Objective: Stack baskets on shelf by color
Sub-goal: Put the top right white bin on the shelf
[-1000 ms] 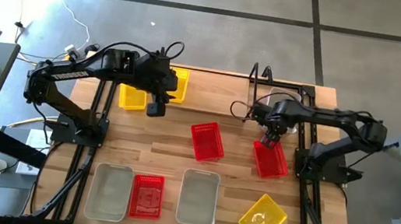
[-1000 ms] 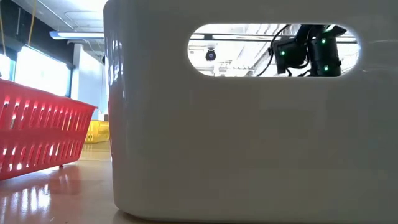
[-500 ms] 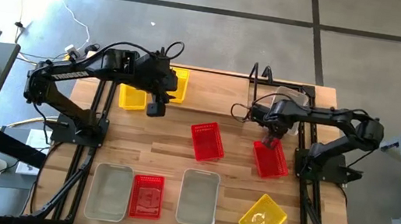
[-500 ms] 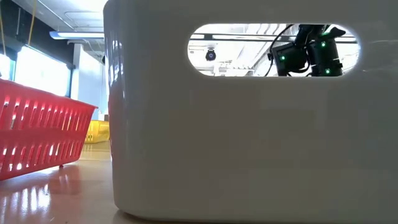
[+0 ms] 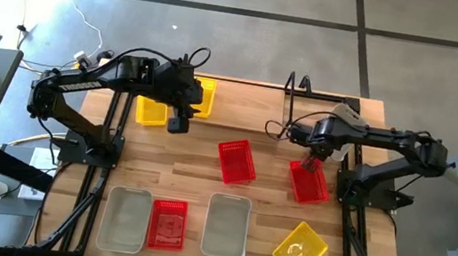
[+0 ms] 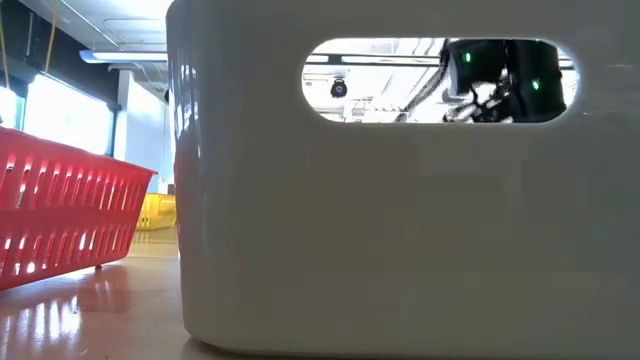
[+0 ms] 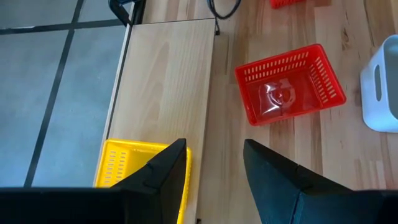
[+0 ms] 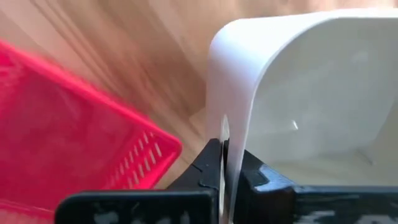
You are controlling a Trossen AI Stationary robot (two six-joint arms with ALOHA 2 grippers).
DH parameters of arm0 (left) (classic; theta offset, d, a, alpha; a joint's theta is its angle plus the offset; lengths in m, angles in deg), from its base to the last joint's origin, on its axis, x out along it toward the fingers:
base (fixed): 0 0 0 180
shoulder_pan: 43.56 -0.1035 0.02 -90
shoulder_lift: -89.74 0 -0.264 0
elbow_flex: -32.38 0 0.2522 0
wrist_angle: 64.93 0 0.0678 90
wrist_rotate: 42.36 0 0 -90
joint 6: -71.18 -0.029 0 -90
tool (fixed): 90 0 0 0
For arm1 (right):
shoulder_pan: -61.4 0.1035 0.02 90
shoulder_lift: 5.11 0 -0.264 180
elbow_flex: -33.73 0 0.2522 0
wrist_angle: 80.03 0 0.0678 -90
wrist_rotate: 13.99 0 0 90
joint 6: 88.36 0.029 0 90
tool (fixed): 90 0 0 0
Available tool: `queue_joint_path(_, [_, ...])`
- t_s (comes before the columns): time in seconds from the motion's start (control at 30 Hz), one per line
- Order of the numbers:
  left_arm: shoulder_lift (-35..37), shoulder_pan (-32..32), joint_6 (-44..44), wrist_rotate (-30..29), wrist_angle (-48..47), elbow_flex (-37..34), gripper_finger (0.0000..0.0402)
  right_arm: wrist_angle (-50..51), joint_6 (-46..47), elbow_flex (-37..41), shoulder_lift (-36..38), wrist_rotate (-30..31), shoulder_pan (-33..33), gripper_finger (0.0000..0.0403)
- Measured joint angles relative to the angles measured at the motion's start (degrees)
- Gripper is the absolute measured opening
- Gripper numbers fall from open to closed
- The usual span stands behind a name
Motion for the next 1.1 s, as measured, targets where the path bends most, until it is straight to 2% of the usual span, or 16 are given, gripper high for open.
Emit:
queue_joint_path(0.3, [0.0, 0.0, 0.2, 0.0, 0.0, 0.0, 0.015, 6.3, 5.8, -13.0, 2.4, 5.0, 2.5, 0.0])
queue_joint_path(0.63, [0.0, 0.0, 1.8, -0.1, 0.0, 0.0, 0.015, 7.7, 1.0, -28.6, 2.4, 13.5, 2.3, 0.0])
queue_joint_path(0.87, [0.0, 0.0, 4.6, -0.2, 0.0, 0.0, 0.0149, 1.8, -9.9, -37.6, 2.4, 20.2, 2.3, 0.0])
queue_joint_path(1.0, [-0.1, 0.0, 7.8, -0.2, 0.0, 0.0, 0.0149, -7.1, -20.2, -41.1, 1.4, 21.0, 2.3, 0.0])
queue_joint_path(1.1, [-0.1, 0.0, 10.5, -0.2, 0.0, 0.0, 0.015, -10.2, -26.1, -44.8, -1.6, 20.7, 2.3, 0.0])
